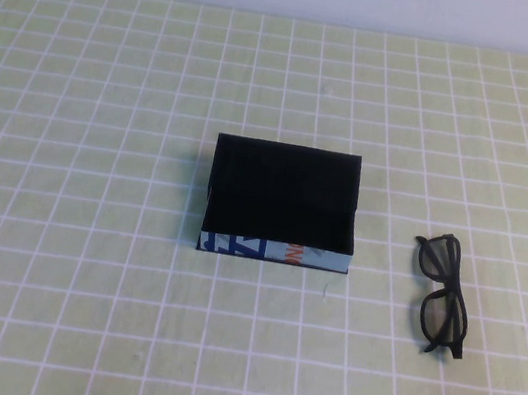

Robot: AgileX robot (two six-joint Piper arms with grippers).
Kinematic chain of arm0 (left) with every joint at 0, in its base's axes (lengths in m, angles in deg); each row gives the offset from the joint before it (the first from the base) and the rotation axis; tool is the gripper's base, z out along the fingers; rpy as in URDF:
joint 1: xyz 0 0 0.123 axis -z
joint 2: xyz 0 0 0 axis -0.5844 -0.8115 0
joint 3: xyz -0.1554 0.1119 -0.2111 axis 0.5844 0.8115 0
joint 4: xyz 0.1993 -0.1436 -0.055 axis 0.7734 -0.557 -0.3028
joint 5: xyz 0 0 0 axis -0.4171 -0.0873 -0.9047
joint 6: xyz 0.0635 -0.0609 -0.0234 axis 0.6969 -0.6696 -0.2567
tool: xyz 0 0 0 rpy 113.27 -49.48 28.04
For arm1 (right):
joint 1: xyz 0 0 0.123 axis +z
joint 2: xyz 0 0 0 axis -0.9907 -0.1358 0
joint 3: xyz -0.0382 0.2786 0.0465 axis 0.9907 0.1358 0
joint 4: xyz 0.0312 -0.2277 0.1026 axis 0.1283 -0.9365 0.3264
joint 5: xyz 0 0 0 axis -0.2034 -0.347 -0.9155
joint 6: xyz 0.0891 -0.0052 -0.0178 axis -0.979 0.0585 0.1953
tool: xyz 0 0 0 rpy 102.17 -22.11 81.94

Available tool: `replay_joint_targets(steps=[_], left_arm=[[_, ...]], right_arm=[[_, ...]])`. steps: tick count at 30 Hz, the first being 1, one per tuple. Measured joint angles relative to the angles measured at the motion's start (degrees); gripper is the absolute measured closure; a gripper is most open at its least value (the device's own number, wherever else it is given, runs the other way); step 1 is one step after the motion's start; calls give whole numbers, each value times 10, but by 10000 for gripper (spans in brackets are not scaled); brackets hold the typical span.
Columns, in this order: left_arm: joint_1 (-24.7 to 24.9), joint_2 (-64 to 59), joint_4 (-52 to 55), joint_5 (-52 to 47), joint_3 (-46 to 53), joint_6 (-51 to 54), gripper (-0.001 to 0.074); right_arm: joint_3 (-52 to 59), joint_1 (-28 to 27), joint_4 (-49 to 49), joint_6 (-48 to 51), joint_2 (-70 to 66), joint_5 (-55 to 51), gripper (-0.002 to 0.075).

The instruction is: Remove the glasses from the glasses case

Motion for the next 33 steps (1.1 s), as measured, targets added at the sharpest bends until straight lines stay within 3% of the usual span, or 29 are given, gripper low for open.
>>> replay_joint_targets(steps=[6,12,33], left_arm=[[0,0,0,0,0,0,739],[0,0,0,0,0,0,739],[0,0,0,0,0,0,739]], right_arm=[[2,-2,-3,3,91,-89,743],[2,-5,-16,3,99,-169,743],[2,-7,-15,4,99,-179,743]])
